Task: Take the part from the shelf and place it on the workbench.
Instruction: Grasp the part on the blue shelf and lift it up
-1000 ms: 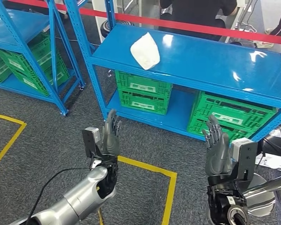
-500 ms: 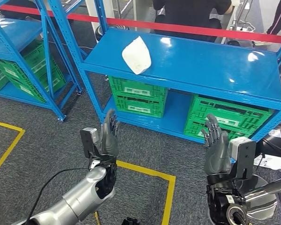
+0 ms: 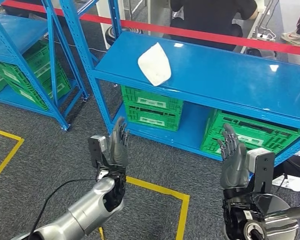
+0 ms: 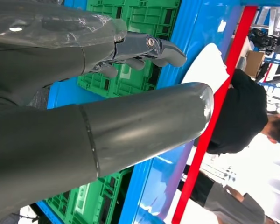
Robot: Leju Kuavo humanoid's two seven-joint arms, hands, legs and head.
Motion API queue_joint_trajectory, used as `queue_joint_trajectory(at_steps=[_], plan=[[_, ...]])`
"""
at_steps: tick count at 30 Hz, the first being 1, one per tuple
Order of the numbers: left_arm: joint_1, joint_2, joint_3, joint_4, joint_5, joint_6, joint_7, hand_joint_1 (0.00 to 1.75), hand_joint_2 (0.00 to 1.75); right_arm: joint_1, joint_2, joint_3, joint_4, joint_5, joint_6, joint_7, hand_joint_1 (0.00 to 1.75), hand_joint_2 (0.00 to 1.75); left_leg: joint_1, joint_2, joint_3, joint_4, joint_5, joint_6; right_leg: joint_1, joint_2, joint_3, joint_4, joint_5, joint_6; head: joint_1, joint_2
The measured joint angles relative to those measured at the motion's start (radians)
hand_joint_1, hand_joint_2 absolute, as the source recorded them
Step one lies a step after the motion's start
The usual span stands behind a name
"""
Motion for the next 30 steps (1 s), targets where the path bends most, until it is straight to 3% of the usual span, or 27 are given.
queue_joint_trajectory(at_steps=[2, 3, 5, 8, 10, 12, 13, 14, 15, 17, 18, 19, 22, 24, 25, 27, 28, 29, 30], plan=[[0.000, -0.001, 0.000, 0.000, 0.000, 0.000, 0.000, 0.00, 0.00, 0.000, 0.000, -0.004, 0.000, 0.003, 0.003, 0.004, 0.00, 0.00, -0.002, -0.001, 0.023, 0.000, -0.016, -0.004, 0.006, 0.000, 0.052, -0.144, 0.093, -0.012, 0.000, 0.000], [-0.001, -0.001, 0.000, 0.000, 0.000, 0.000, 0.000, 0.00, 0.00, 0.000, 0.000, -0.006, 0.000, 0.005, 0.005, 0.006, 0.00, 0.00, -0.003, -0.002, 0.029, 0.000, -0.022, -0.008, 0.009, 0.000, 0.078, -0.206, 0.118, -0.018, 0.000, 0.000], [-0.001, -0.001, 0.000, 0.000, 0.001, 0.000, 0.001, 0.00, 0.00, -0.001, -0.001, -0.008, 0.001, 0.007, 0.011, 0.010, 0.00, 0.00, -0.004, -0.002, 0.032, -0.001, -0.028, -0.016, 0.017, 0.000, 0.105, -0.255, 0.121, -0.026, 0.001, 0.000], [-0.002, -0.001, 0.000, -0.001, 0.001, 0.000, 0.001, 0.00, 0.00, -0.005, -0.001, -0.014, 0.000, 0.008, 0.018, 0.020, 0.00, 0.00, -0.002, 0.000, 0.029, 0.011, -0.040, -0.030, 0.010, 0.002, 0.120, -0.272, 0.117, -0.035, -0.001, 0.000], [-0.005, 0.001, 0.001, -0.003, 0.001, 0.002, 0.001, 0.00, 0.00, -0.011, -0.001, -0.017, 0.000, 0.008, 0.022, 0.026, 0.00, 0.00, -0.001, 0.002, -0.018, 0.102, -0.079, -0.041, 0.004, 0.001, 0.133, -0.281, 0.113, -0.043, -0.005, 0.000], [-0.004, 0.003, 0.001, -0.003, 0.001, 0.006, 0.002, 0.00, 0.00, -0.015, -0.002, -0.019, 0.001, 0.008, 0.026, 0.030, 0.00, 0.00, 0.003, 0.002, -0.110, 0.251, -0.125, -0.051, 0.004, -0.001, 0.141, -0.282, 0.105, -0.050, -0.010, 0.000], [-0.002, 0.005, 0.001, -0.003, 0.002, 0.008, 0.002, 0.00, 0.00, -0.015, -0.002, -0.019, 0.002, 0.008, 0.027, 0.031, 0.00, 0.00, 0.005, 0.003, -0.149, 0.302, -0.131, -0.054, 0.003, -0.001, 0.145, -0.282, 0.100, -0.050, -0.011, 0.000], [-0.001, 0.007, 0.001, -0.003, 0.002, 0.009, 0.003, 0.00, 0.00, -0.015, -0.002, -0.020, 0.003, 0.008, 0.028, 0.032, 0.00, 0.00, 0.007, 0.003, -0.168, 0.312, -0.115, -0.055, 0.003, 0.000, 0.152, -0.282, 0.094, -0.050, -0.012, 0.000], [0.000, 0.009, 0.001, -0.003, 0.002, 0.009, 0.003, 0.00, 0.00, -0.015, -0.003, -0.021, 0.005, 0.008, 0.029, 0.032, 0.00, 0.00, 0.008, 0.003, -0.165, 0.278, -0.077, -0.056, 0.003, 0.001, 0.160, -0.281, 0.088, -0.049, -0.014, 0.000], [-0.001, 0.011, 0.001, -0.003, 0.003, 0.009, 0.003, 0.00, 0.00, -0.017, -0.003, -0.024, 0.006, 0.008, 0.030, 0.033, 0.00, 0.00, 0.010, 0.004, -0.110, 0.128, 0.017, -0.053, 0.003, 0.002, 0.178, -0.281, 0.072, -0.043, -0.015, 0.000], [-0.001, 0.011, 0.001, -0.003, 0.003, 0.010, 0.003, 0.00, 0.00, -0.018, -0.003, -0.025, 0.007, 0.008, 0.030, 0.034, 0.00, 0.00, 0.009, 0.005, -0.082, 0.061, 0.046, -0.050, 0.005, 0.003, 0.185, -0.281, 0.065, -0.038, -0.015, 0.000], [-0.001, 0.011, 0.001, -0.003, 0.003, 0.010, 0.004, 0.00, 0.00, -0.020, -0.003, -0.025, 0.007, 0.008, 0.030, 0.034, 0.00, 0.00, 0.007, 0.005, -0.064, 0.021, 0.058, -0.045, 0.006, 0.004, 0.188, -0.281, 0.059, -0.033, -0.014, 0.000], [-0.002, 0.013, 0.001, -0.006, 0.003, 0.011, 0.004, 0.00, 0.00, -0.024, -0.004, -0.028, 0.007, 0.008, 0.031, 0.035, 0.00, 0.00, 0.003, 0.003, -0.055, 0.005, 0.045, -0.026, 0.006, 0.005, 0.192, -0.285, 0.046, -0.016, -0.011, 0.000], [-0.002, 0.013, 0.001, -0.009, 0.003, 0.012, 0.004, 0.00, 0.00, -0.028, -0.006, -0.032, 0.007, 0.008, 0.032, 0.036, 0.00, 0.00, 0.005, 0.003, -0.043, 0.000, 0.038, -0.014, 0.003, 0.002, 0.180, -0.251, 0.023, -0.006, -0.008, 0.000], [-0.003, 0.013, 0.001, -0.010, 0.004, 0.014, 0.003, 0.00, 0.00, -0.031, -0.008, -0.033, 0.008, 0.008, 0.033, 0.037, 0.00, 0.00, 0.007, 0.003, -0.036, -0.003, 0.035, -0.009, 0.002, 0.001, 0.155, -0.200, 0.001, -0.002, -0.006, 0.000], [-0.002, 0.014, 0.001, -0.011, 0.005, 0.018, 0.003, 0.00, 0.00, -0.036, -0.012, -0.035, 0.010, 0.005, 0.037, 0.039, 0.00, 0.00, 0.006, 0.003, -0.026, -0.003, 0.024, -0.002, 0.002, 0.000, 0.068, -0.043, -0.050, 0.003, -0.002, 0.000], [0.000, 0.015, 0.001, -0.011, 0.006, 0.019, 0.003, 0.00, 0.00, -0.036, -0.015, -0.036, 0.013, 0.002, 0.039, 0.040, 0.00, 0.00, 0.006, 0.003, -0.020, -0.003, 0.019, -0.001, 0.001, 0.000, 0.025, 0.021, -0.062, 0.005, -0.001, 0.000], [0.001, 0.016, 0.001, -0.011, 0.007, 0.021, 0.004, 0.00, 0.00, -0.036, -0.016, -0.037, 0.015, 0.000, 0.043, 0.041, 0.00, 0.00, 0.006, 0.002, -0.012, -0.003, 0.012, -0.001, 0.001, -0.001, -0.002, 0.049, -0.053, 0.005, -0.001, 0.000], [0.002, 0.016, 0.001, -0.011, 0.007, 0.022, 0.004, 0.00, 0.00, -0.036, -0.018, -0.038, 0.017, -0.002, 0.046, 0.042, 0.00, 0.00, 0.006, 0.001, -0.002, -0.003, 0.005, -0.002, 0.001, -0.001, -0.008, 0.032, -0.021, 0.004, 0.000, 0.000]])
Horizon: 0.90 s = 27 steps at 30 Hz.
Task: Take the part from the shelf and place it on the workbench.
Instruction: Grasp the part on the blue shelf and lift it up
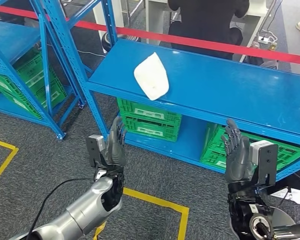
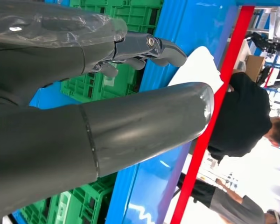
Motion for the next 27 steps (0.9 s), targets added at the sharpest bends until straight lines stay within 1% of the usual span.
queue_joint_trajectory(at_steps=[1, 2, 3, 4, 5, 6, 8, 9, 10, 11, 12, 13, 14, 15, 16, 17, 18, 19, 20, 21, 23, 24, 25, 26, 27], plan=[[0.001, 0.001, 0.000, 0.000, 0.001, 0.001, 0.000, 0.00, 0.00, -0.001, -0.001, -0.001, 0.002, -0.001, 0.002, 0.001, 0.00, 0.00, 0.000, -0.001, 0.012, 0.000, -0.008, -0.002, 0.000, 0.000, 0.015, -0.057, 0.049, -0.003, 0.000, 0.000], [0.001, 0.001, 0.000, -0.001, 0.001, 0.002, 0.000, 0.00, 0.00, -0.003, -0.003, -0.002, 0.004, -0.002, 0.003, 0.001, 0.00, 0.00, 0.000, -0.002, 0.024, 0.000, -0.017, -0.005, 0.000, -0.001, 0.039, -0.135, 0.101, -0.006, 0.001, 0.000], [0.000, 0.002, 0.000, -0.002, 0.002, 0.004, 0.000, 0.00, 0.00, -0.005, -0.004, -0.003, 0.006, -0.003, 0.004, 0.001, 0.00, 0.00, -0.002, -0.003, 0.032, 0.001, -0.025, -0.009, 0.003, 0.000, 0.066, -0.204, 0.138, -0.009, 0.002, 0.000], [0.000, 0.002, 0.000, -0.004, 0.004, 0.006, 0.001, 0.00, 0.00, -0.007, -0.005, -0.003, 0.007, -0.004, 0.004, 0.002, 0.00, 0.00, -0.003, -0.004, 0.034, 0.002, -0.030, -0.013, 0.005, 0.000, 0.088, -0.257, 0.157, -0.014, 0.002, 0.000], [0.000, 0.003, 0.000, -0.006, 0.006, 0.009, 0.001, 0.00, 0.00, -0.009, -0.005, -0.003, 0.009, -0.004, 0.005, 0.002, 0.00, 0.00, -0.004, -0.004, 0.033, 0.003, -0.033, -0.017, 0.007, 0.000, 0.099, -0.283, 0.159, -0.017, 0.002, 0.000], [0.000, 0.004, 0.000, -0.007, 0.008, 0.011, 0.001, 0.00, 0.00, -0.010, -0.006, -0.003, 0.011, -0.004, 0.006, 0.003, 0.00, 0.00, -0.004, -0.004, 0.031, 0.003, -0.034, -0.021, 0.010, 0.001, 0.103, -0.290, 0.152, -0.021, 0.002, 0.000], [0.000, 0.005, 0.000, -0.010, 0.010, 0.013, 0.001, 0.00, 0.00, -0.012, -0.007, -0.004, 0.013, -0.005, 0.007, 0.002, 0.00, 0.00, -0.003, -0.003, 0.031, 0.007, -0.041, -0.032, 0.007, 0.003, 0.112, -0.299, 0.147, -0.031, 0.000, 0.000], [-0.001, 0.006, 0.000, -0.012, 0.011, 0.014, 0.000, 0.00, 0.00, -0.014, -0.007, -0.004, 0.015, -0.005, 0.007, 0.002, 0.00, 0.00, -0.003, -0.002, 0.023, 0.028, -0.052, -0.037, 0.005, 0.003, 0.119, -0.303, 0.145, -0.037, -0.002, 0.000], [-0.003, 0.006, 0.000, -0.013, 0.011, 0.015, 0.000, 0.00, 0.00, -0.017, -0.008, -0.004, 0.016, -0.006, 0.008, 0.002, 0.00, 0.00, -0.002, -0.001, 0.001, 0.071, -0.070, -0.043, 0.003, 0.002, 0.127, -0.307, 0.143, -0.042, -0.004, 0.000], [-0.005, 0.007, 0.000, -0.015, 0.012, 0.017, 0.000, 0.00, 0.00, -0.019, -0.008, -0.004, 0.018, -0.007, 0.010, 0.002, 0.00, 0.00, -0.001, 0.001, -0.035, 0.137, -0.093, -0.047, 0.002, 0.002, 0.131, -0.309, 0.140, -0.046, -0.007, 0.000], [-0.005, 0.008, 0.000, -0.015, 0.013, 0.018, 0.000, 0.00, 0.00, -0.022, -0.008, -0.003, 0.020, -0.007, 0.011, 0.002, 0.00, 0.00, -0.001, 0.001, -0.085, 0.215, -0.117, -0.050, 0.001, 0.001, 0.135, -0.310, 0.135, -0.050, -0.010, 0.000], [-0.003, 0.008, 0.000, -0.015, 0.015, 0.019, 0.000, 0.00, 0.00, -0.022, -0.008, -0.003, 0.023, -0.008, 0.012, 0.002, 0.00, 0.00, 0.000, 0.001, -0.132, 0.283, -0.131, -0.053, 0.001, 0.001, 0.139, -0.310, 0.131, -0.052, -0.012, 0.000], [-0.001, 0.009, 0.000, -0.015, 0.017, 0.020, 0.000, 0.00, 0.00, -0.022, -0.008, -0.002, 0.025, -0.009, 0.013, 0.002, 0.00, 0.00, 0.001, 0.001, -0.167, 0.320, -0.127, -0.053, 0.001, 0.002, 0.145, -0.309, 0.126, -0.053, -0.013, 0.000], [0.001, 0.010, 0.000, -0.015, 0.018, 0.020, -0.001, 0.00, 0.00, -0.022, -0.008, -0.002, 0.028, -0.009, 0.013, 0.002, 0.00, 0.00, 0.001, 0.002, -0.180, 0.314, -0.102, -0.052, 0.001, 0.002, 0.152, -0.309, 0.120, -0.053, -0.014, 0.000], [0.001, 0.011, 0.000, -0.015, 0.019, 0.020, -0.001, 0.00, 0.00, -0.022, -0.008, -0.002, 0.031, -0.010, 0.013, 0.002, 0.00, 0.00, 0.001, 0.002, -0.170, 0.266, -0.059, -0.049, 0.001, 0.003, 0.161, -0.309, 0.114, -0.052, -0.016, 0.000], [0.001, 0.011, 0.000, -0.015, 0.019, 0.020, -0.001, 0.00, 0.00, -0.022, -0.008, -0.002, 0.032, -0.010, 0.013, 0.002, 0.00, 0.00, 0.000, 0.002, -0.143, 0.189, -0.008, -0.045, 0.001, 0.004, 0.170, -0.310, 0.106, -0.050, -0.017, 0.000], [0.001, 0.012, 0.000, -0.015, 0.019, 0.020, -0.002, 0.00, 0.00, -0.023, -0.008, -0.002, 0.033, -0.010, 0.013, 0.003, 0.00, 0.00, -0.002, 0.002, -0.111, 0.110, 0.031, -0.041, 0.003, 0.005, 0.178, -0.309, 0.098, -0.046, -0.017, 0.000], [0.000, 0.012, 0.000, -0.015, 0.019, 0.020, -0.003, 0.00, 0.00, -0.024, -0.008, -0.002, 0.033, -0.010, 0.013, 0.003, 0.00, 0.00, -0.004, 0.002, -0.087, 0.051, 0.056, -0.037, 0.005, 0.006, 0.183, -0.309, 0.090, -0.042, -0.018, 0.000], [-0.001, 0.012, 0.000, -0.015, 0.020, 0.020, -0.004, 0.00, 0.00, -0.025, -0.008, -0.002, 0.034, -0.010, 0.013, 0.004, 0.00, 0.00, -0.006, 0.002, -0.072, 0.017, 0.064, -0.033, 0.007, 0.007, 0.187, -0.309, 0.083, -0.038, -0.017, 0.000], [-0.001, 0.012, 0.000, -0.015, 0.020, 0.020, -0.005, 0.00, 0.00, -0.026, -0.008, -0.002, 0.034, -0.010, 0.013, 0.004, 0.00, 0.00, -0.009, 0.002, -0.067, 0.007, 0.059, -0.029, 0.008, 0.008, 0.189, -0.311, 0.078, -0.033, -0.016, 0.000], [-0.002, 0.012, 0.000, -0.015, 0.020, 0.020, -0.006, 0.00, 0.00, -0.027, -0.008, -0.003, 0.034, -0.009, 0.013, 0.005, 0.00, 0.00, -0.006, 0.001, -0.060, 0.004, 0.052, -0.020, 0.007, 0.007, 0.194, -0.313, 0.068, -0.022, -0.014, 0.000], [-0.003, 0.011, 0.000, -0.016, 0.019, 0.019, -0.008, 0.00, 0.00, -0.029, -0.008, -0.003, 0.034, -0.008, 0.012, 0.006, 0.00, 0.00, -0.004, 0.001, -0.054, 0.001, 0.048, -0.014, 0.006, 0.006, 0.192, -0.299, 0.057, -0.017, -0.013, 0.000], [-0.004, 0.010, 0.000, -0.016, 0.019, 0.019, -0.009, 0.00, 0.00, -0.030, -0.008, -0.003, 0.034, -0.007, 0.012, 0.007, 0.00, 0.00, -0.001, 0.001, -0.045, -0.003, 0.045, -0.008, 0.006, 0.004, 0.177, -0.261, 0.038, -0.012, -0.010, 0.000], [-0.005, 0.010, 0.000, -0.016, 0.018, 0.017, -0.010, 0.00, 0.00, -0.031, -0.009, -0.004, 0.034, -0.006, 0.011, 0.008, 0.00, 0.00, 0.000, 0.002, -0.038, -0.005, 0.040, -0.004, 0.004, 0.003, 0.146, -0.199, 0.012, -0.008, -0.007, 0.000], [-0.005, 0.009, 0.000, -0.016, 0.018, 0.016, -0.010, 0.00, 0.00, -0.031, -0.009, -0.003, 0.035, -0.006, 0.010, 0.010, 0.00, 0.00, -0.001, 0.002, -0.031, -0.004, 0.034, 0.000, 0.003, 0.002, 0.104, -0.120, -0.018, -0.004, -0.003, 0.000]])
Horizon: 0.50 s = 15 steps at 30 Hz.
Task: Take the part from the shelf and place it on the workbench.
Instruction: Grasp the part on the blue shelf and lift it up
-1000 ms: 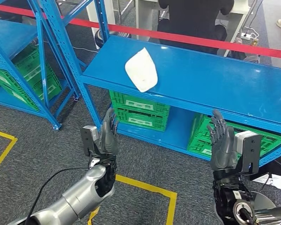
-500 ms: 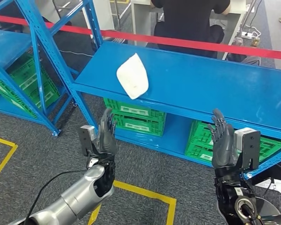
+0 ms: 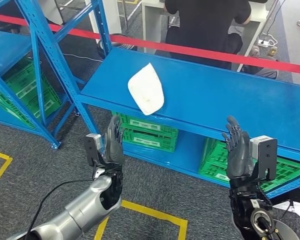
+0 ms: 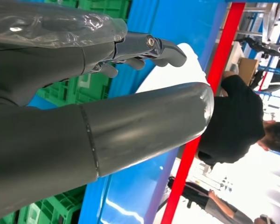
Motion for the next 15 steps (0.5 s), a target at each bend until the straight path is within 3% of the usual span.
queue_joint_trajectory(at_steps=[1, 2, 3, 4, 6, 7, 8, 12, 14, 15], plan=[[0.000, 0.000, 0.000, 0.000, 0.000, -0.001, 0.000, 0.00, 0.00, 0.001, 0.000, 0.000, 0.002, 0.000, -0.001, 0.001, 0.00, 0.00, 0.000, 0.000, 0.006, 0.000, -0.006, 0.001, -0.001, 0.000, -0.046, 0.075, -0.022, 0.004, 0.002, 0.000], [0.000, 0.000, 0.000, 0.000, 0.000, -0.001, 0.000, 0.00, 0.00, 0.003, 0.000, 0.001, 0.003, 0.000, -0.001, 0.003, 0.00, 0.00, 0.000, 0.000, 0.012, 0.001, -0.012, 0.001, -0.002, -0.001, -0.082, 0.123, -0.027, 0.006, 0.002, 0.000], [0.001, 0.000, 0.000, 0.000, 0.000, -0.002, 0.000, 0.00, 0.00, 0.004, 0.000, 0.001, 0.005, 0.000, -0.001, 0.003, 0.00, 0.00, 0.000, -0.001, 0.021, 0.001, -0.020, 0.001, -0.003, -0.001, -0.098, 0.128, -0.007, 0.008, 0.002, 0.000], [0.001, -0.001, 0.000, 0.000, 0.000, -0.002, 0.000, 0.00, 0.00, 0.005, 0.000, 0.001, 0.006, 0.000, -0.002, 0.003, 0.00, 0.00, 0.000, -0.002, 0.032, 0.002, -0.028, -0.001, -0.004, -0.002, -0.093, 0.091, 0.035, 0.008, 0.002, 0.000], [0.001, -0.002, 0.000, 0.000, 0.000, -0.004, 0.000, 0.00, 0.00, 0.004, -0.001, 0.001, 0.007, 0.000, -0.004, 0.004, 0.00, 0.00, -0.001, -0.004, 0.057, 0.003, -0.046, -0.007, -0.003, -0.003, -0.045, -0.055, 0.136, 0.005, 0.003, 0.000], [0.000, -0.003, 0.000, 0.001, 0.000, -0.005, 0.000, 0.00, 0.00, 0.004, -0.001, 0.001, 0.008, 0.000, -0.006, 0.004, 0.00, 0.00, -0.002, -0.004, 0.064, 0.005, -0.054, -0.011, -0.002, -0.004, -0.021, -0.117, 0.164, 0.002, 0.004, 0.000], [-0.001, -0.003, 0.000, 0.001, -0.001, -0.006, -0.001, 0.00, 0.00, 0.004, -0.002, 0.001, 0.008, 0.000, -0.008, 0.005, 0.00, 0.00, -0.004, -0.005, 0.067, 0.005, -0.059, -0.016, 0.000, -0.004, -0.003, -0.155, 0.174, -0.003, 0.004, 0.000], [-0.004, -0.005, 0.000, 0.001, -0.002, -0.010, -0.001, 0.00, 0.00, 0.004, -0.003, 0.000, 0.009, 0.002, -0.014, 0.005, 0.00, 0.00, -0.002, -0.002, 0.063, 0.017, -0.075, -0.034, 0.001, 0.001, 0.021, -0.181, 0.158, -0.025, 0.001, 0.000], [-0.008, -0.005, 0.000, 0.000, -0.003, -0.010, -0.001, 0.00, 0.00, 0.003, -0.004, 0.000, 0.008, 0.002, -0.015, 0.005, 0.00, 0.00, 0.000, 0.000, 0.020, 0.104, -0.111, -0.043, -0.003, 0.000, 0.035, -0.189, 0.153, -0.036, -0.004, 0.000], [-0.009, -0.005, 0.000, 0.000, -0.003, -0.010, -0.002, 0.00, 0.00, 0.002, -0.004, 0.001, 0.008, 0.003, -0.014, 0.005, 0.00, 0.00, 0.000, 0.001, -0.024, 0.178, -0.134, -0.047, -0.003, 0.000, 0.039, -0.189, 0.149, -0.041, -0.007, 0.000]])
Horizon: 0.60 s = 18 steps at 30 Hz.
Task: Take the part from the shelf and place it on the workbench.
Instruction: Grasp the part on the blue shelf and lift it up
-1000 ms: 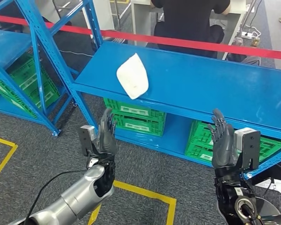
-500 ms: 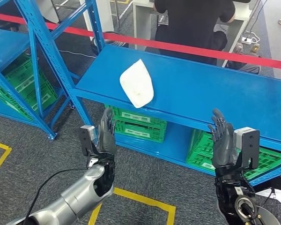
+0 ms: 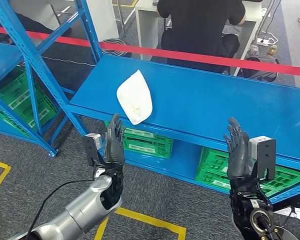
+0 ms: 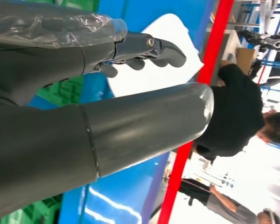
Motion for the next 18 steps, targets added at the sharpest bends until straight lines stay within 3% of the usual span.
queue_joint_trajectory(at_steps=[2, 3, 4, 6, 8, 9, 12, 18], plan=[[0.003, 0.000, 0.000, 0.001, 0.000, 0.000, 0.000, 0.00, 0.00, 0.001, 0.000, 0.001, 0.000, 0.000, 0.001, 0.000, 0.00, 0.00, 0.001, 0.000, -0.095, 0.136, -0.026, -0.005, 0.000, 0.000, 0.009, 0.000, -0.009, -0.005, -0.004, 0.000], [0.005, 0.001, 0.000, 0.002, 0.000, 0.000, 0.000, 0.00, 0.00, 0.001, 0.000, 0.001, 0.001, 0.000, 0.001, 0.001, 0.00, 0.00, 0.001, 0.000, -0.123, 0.158, -0.012, -0.005, 0.001, 0.001, 0.015, 0.000, -0.015, -0.006, -0.005, 0.000], [0.005, 0.001, 0.000, 0.003, 0.000, 0.000, 0.000, 0.00, 0.00, 0.001, 0.000, 0.001, 0.002, 0.000, 0.001, 0.001, 0.00, 0.00, 0.001, 0.000, -0.129, 0.135, 0.023, -0.003, 0.001, 0.003, 0.024, 0.000, -0.021, -0.005, -0.006, 0.000], [0.004, 0.002, 0.000, 0.004, 0.000, -0.001, 0.000, 0.00, 0.00, 0.001, 0.000, 0.001, 0.003, 0.000, 0.001, 0.001, 0.00, 0.00, 0.000, 0.000, -0.086, -0.008, 0.125, 0.007, 0.001, 0.005, 0.042, 0.000, -0.037, -0.001, -0.010, 0.000], [0.002, 0.001, 0.000, 0.004, 0.000, -0.004, 0.000, 0.00, 0.00, 0.001, 0.000, 0.001, 0.003, 0.000, 0.001, 0.002, 0.00, 0.00, -0.005, 0.001, -0.037, -0.133, 0.178, 0.017, 0.006, 0.007, 0.052, 0.001, -0.052, 0.007, -0.011, 0.000], [0.002, 0.001, 0.000, 0.004, 0.000, -0.005, 0.000, 0.00, 0.00, 0.001, 0.000, 0.001, 0.003, 0.000, 0.000, 0.002, 0.00, 0.00, -0.007, 0.001, -0.027, -0.158, 0.180, 0.020, 0.007, 0.008, 0.053, 0.001, -0.057, 0.011, -0.010, 0.000], [0.000, 0.001, 0.000, 0.004, 0.000, -0.007, 0.000, 0.00, 0.00, 0.001, 0.000, 0.000, 0.003, 0.000, -0.001, 0.002, 0.00, 0.00, -0.010, 0.000, -0.024, -0.162, 0.168, 0.027, 0.007, 0.009, 0.057, -0.004, -0.065, 0.022, -0.006, 0.000], [0.000, 0.001, 0.000, 0.004, 0.000, -0.007, 0.000, 0.00, 0.00, 0.001, 0.000, 0.000, 0.003, 0.000, -0.001, 0.002, 0.00, 0.00, -0.010, 0.000, -0.024, -0.163, 0.167, 0.028, 0.006, 0.008, 0.058, -0.004, -0.065, 0.023, -0.006, 0.000]])
